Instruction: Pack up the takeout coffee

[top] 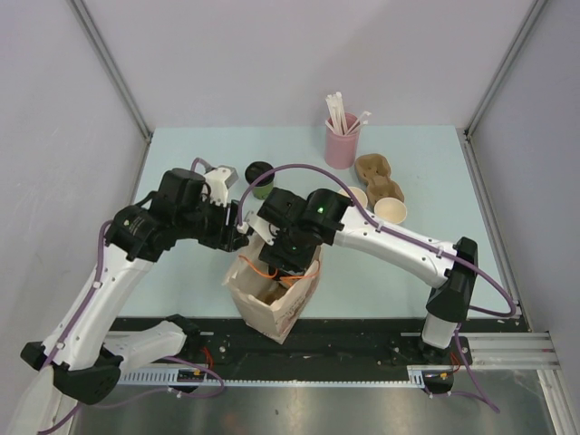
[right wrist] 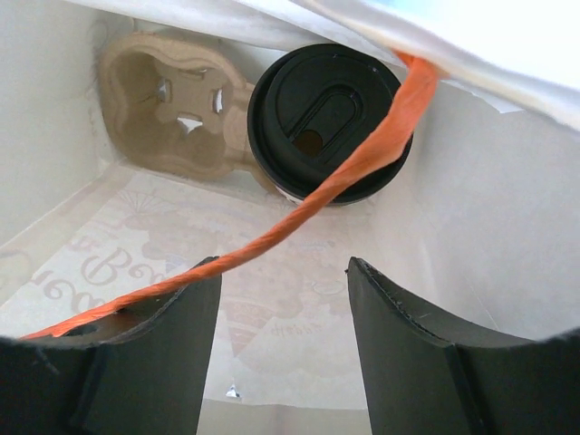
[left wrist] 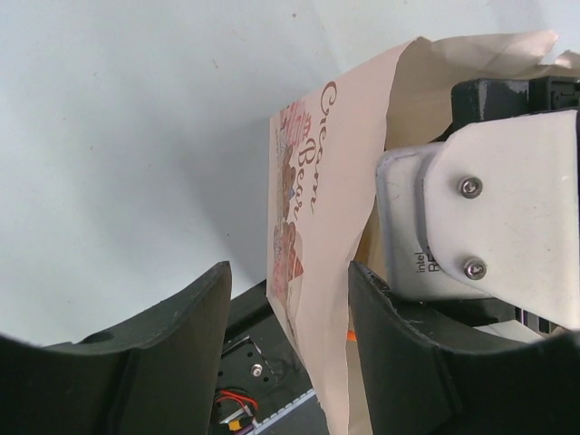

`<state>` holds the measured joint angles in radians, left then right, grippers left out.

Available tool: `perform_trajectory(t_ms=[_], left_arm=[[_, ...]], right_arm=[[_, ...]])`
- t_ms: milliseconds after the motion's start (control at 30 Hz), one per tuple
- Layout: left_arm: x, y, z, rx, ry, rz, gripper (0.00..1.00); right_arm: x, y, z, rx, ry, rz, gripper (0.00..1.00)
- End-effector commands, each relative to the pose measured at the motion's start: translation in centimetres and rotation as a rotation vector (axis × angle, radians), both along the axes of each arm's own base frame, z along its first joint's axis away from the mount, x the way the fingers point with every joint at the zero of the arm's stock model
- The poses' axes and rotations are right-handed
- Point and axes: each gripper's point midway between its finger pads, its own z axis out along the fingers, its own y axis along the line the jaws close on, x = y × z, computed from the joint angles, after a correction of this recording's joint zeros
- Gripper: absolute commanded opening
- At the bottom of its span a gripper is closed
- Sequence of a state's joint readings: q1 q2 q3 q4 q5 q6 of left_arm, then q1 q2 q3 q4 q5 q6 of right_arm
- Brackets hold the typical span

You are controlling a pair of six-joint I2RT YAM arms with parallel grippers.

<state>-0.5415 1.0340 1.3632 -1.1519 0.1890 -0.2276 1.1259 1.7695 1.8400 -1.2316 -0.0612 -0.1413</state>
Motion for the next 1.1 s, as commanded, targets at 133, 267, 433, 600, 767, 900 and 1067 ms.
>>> perform_trajectory(t_ms=[133,267,433,600,767,900,1067], left_arm=[[-3.9,-5.5,4.6,-0.27,-0.044,-0.342,0.62],[-3.9,-5.5,4.6,-0.266,-0.051,-0.346,0.62],[-3.9,-5.0,4.7,-0.251,-0.087,-0.342,0.62],[-3.7,-4.7,4.5,-0.236,-0.104,-0.328,0.63],[-3.5,-4.5,5.0,-0.229,-0.132,-0.329,0.63],[-3.4,-4.1,4.7,-0.213,-0.148,-0.315,0.64],[-3.5,-3.8,4.1,-0.2,-0.144,-0.308,0.64]], right_arm=[[1.5,9.0,5.9,0.426,-0.051,-0.013,0.68],[0.9,10.1,7.3,0.498,-0.037,-0.018,0.74],[0.6,10.7,9.2,0.558,-0.042,-0.042,0.75],[0.8,10.6,10.2,0.584,-0.048,-0.081,0.77],[1.4,9.5,12.5,0.612,-0.089,-0.156,0.77],[1.9,8.2,14.3,0.642,-0.11,-0.235,0.79],[2.0,6.6,13.3,0.592,-0.104,-0.312,0.79]])
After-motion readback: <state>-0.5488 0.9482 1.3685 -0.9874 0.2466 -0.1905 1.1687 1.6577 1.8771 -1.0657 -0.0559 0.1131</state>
